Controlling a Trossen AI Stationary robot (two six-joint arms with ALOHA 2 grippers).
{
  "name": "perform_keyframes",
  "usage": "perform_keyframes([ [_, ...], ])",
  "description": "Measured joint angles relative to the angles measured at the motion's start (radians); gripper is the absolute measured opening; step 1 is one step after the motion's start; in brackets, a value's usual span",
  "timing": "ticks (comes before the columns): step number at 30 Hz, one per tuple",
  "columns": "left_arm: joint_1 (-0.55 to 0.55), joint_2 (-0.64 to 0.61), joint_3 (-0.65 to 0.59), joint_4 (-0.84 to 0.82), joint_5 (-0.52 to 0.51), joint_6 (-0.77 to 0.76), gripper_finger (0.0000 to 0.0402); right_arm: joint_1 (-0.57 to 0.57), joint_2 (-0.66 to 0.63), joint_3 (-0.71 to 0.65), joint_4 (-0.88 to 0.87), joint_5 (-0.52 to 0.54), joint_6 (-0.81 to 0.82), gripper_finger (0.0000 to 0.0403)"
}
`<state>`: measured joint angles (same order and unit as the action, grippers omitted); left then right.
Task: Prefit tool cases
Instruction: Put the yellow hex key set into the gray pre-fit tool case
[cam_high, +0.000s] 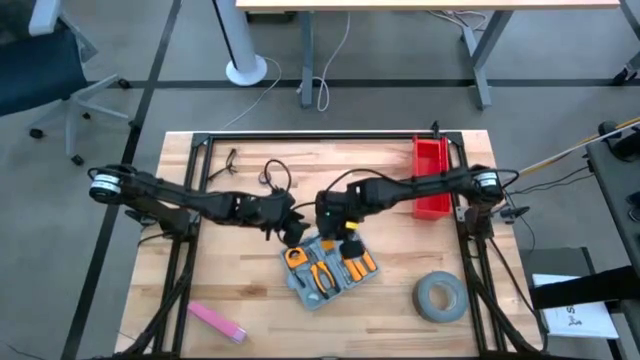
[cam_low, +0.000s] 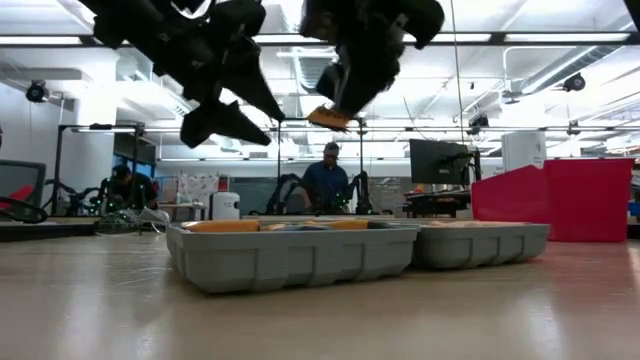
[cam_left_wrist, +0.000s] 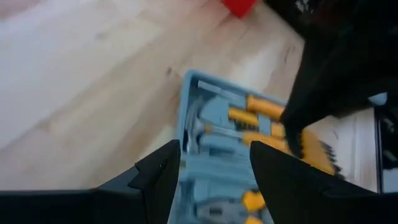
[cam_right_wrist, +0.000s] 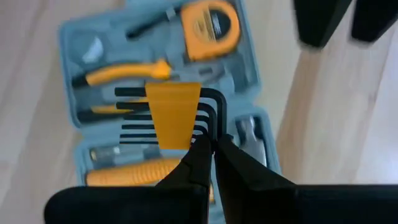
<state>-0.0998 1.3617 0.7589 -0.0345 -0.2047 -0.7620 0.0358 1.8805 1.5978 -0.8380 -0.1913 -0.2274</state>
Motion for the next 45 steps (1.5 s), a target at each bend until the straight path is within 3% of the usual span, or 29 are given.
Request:
perform_keyframes([
  [9,-0.085,0.0,0.0,-0.2,0.008,-0.126,0.0204,0.061,0.002,0.0,0.134,-0.039,0.009,0.0],
  [13,-0.134,0.0,0.0,-0.2,-0.002,-0.159,0.0204,0.097,0.032,0.0,0.204,-0.055,0.046,0.0],
  [25,-0.294,-0.024,0.0,-0.218,-0.21,-0.322,0.0204,0.162,0.119,0.002,0.31,-0.071,0.06,0.0],
  [29,-0.331,-0.028,0.0,-0.231,-0.243,-0.371,0.0204,0.164,0.159,0.018,0.312,-0.071,0.052,0.0],
  [38,-0.418,-0.032,0.0,-0.421,-0.301,-0.558,0.0204,0.165,0.256,0.111,0.306,-0.033,0.044,0.0],
  [45,-0.468,-0.038,0.0,-0.534,-0.297,-0.692,0.0204,0.165,0.317,0.176,0.261,-0.017,0.034,0.0],
])
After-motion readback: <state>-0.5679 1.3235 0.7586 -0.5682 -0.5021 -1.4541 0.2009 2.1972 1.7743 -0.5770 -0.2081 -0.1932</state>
